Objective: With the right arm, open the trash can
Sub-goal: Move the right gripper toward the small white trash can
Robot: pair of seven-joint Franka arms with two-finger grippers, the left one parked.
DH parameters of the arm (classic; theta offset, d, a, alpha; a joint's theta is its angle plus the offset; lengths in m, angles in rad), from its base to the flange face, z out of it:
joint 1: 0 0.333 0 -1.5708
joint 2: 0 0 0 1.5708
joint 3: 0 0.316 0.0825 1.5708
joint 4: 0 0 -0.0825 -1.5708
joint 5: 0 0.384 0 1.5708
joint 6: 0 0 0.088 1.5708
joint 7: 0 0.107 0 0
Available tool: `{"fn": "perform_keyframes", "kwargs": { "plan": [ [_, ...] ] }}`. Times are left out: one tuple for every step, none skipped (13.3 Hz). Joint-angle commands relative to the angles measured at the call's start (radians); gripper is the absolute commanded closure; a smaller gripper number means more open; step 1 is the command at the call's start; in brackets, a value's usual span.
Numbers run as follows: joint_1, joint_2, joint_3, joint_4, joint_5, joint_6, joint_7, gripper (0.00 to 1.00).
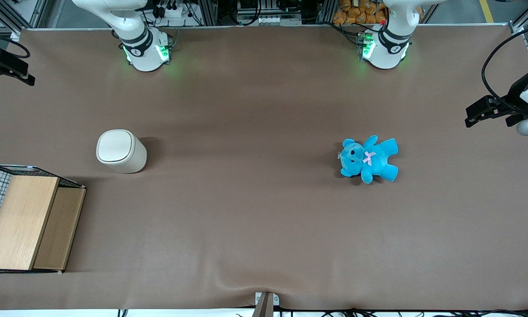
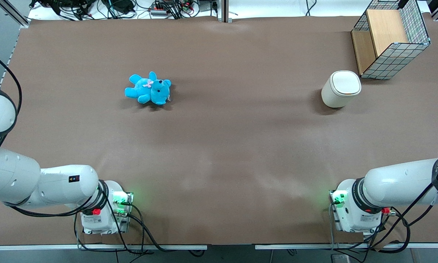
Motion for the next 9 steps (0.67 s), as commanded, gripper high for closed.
{"fn": "perform_keyframes", "kwargs": {
  "plan": [
    [0.001, 0.009, -0.004, -0.046, -0.024, -0.008, -0.003, 0.07],
    [0.001, 0.009, -0.004, -0.075, -0.024, -0.006, -0.015, 0.30],
    [0.001, 0.009, -0.004, -0.112, -0.024, -0.003, -0.033, 0.75],
    [0.001, 0.009, -0.006, -0.153, -0.022, 0.007, -0.033, 1.00],
    [-0.005, 0.009, -0.007, -0.190, -0.021, 0.030, -0.033, 1.00],
    [-0.011, 0.009, -0.007, -0.236, -0.022, 0.064, -0.036, 1.00],
    [-0.011, 0.009, -0.007, -0.277, -0.022, 0.095, -0.036, 1.00],
    [-0.009, 0.009, -0.007, -0.325, -0.022, 0.133, -0.036, 1.00],
    [-0.008, 0.009, -0.007, -0.377, -0.022, 0.185, -0.036, 1.00]
  ]
}}
